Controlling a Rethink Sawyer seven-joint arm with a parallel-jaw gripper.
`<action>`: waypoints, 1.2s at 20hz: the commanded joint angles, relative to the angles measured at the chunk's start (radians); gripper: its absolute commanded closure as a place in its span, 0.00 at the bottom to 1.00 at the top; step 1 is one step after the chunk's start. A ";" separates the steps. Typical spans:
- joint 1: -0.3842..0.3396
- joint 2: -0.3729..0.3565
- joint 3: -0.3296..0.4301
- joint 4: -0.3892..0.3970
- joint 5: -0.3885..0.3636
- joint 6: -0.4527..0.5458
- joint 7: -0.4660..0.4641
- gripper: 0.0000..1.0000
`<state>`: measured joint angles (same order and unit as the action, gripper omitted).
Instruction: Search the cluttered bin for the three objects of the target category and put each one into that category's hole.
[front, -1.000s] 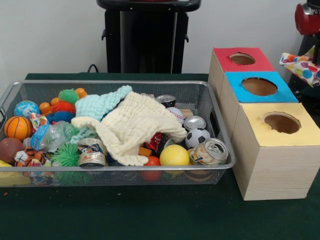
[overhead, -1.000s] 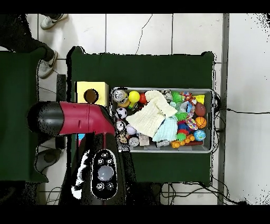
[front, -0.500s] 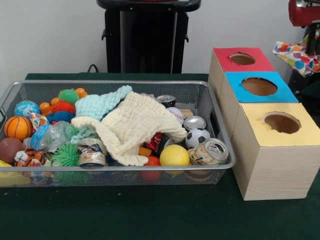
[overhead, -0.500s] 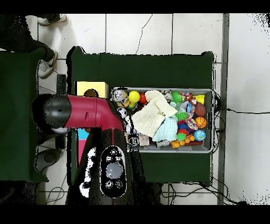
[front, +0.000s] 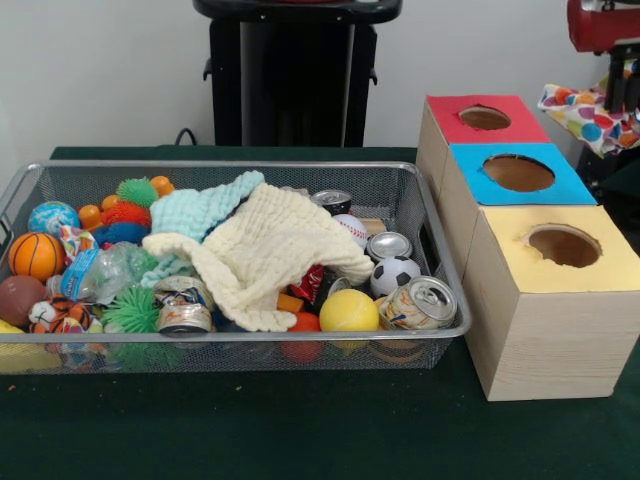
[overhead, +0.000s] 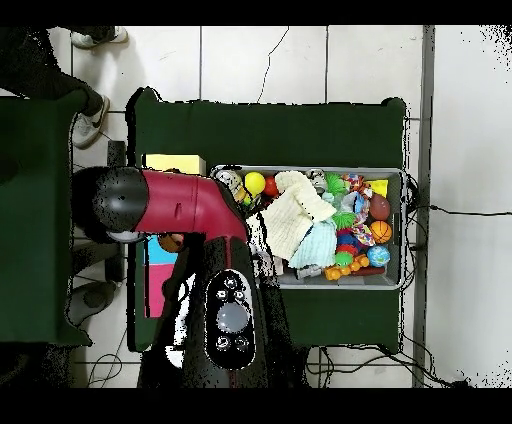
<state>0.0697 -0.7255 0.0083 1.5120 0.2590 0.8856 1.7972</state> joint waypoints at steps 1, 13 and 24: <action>-0.029 0.087 0.064 -0.053 -0.009 0.027 0.117 1.00; -0.037 0.086 0.068 -0.031 -0.005 -0.016 0.103 1.00; -0.171 0.081 0.207 0.203 -0.033 -0.334 -0.029 1.00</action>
<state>-0.0295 -0.6799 0.0856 1.5336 0.2545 0.6933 1.7972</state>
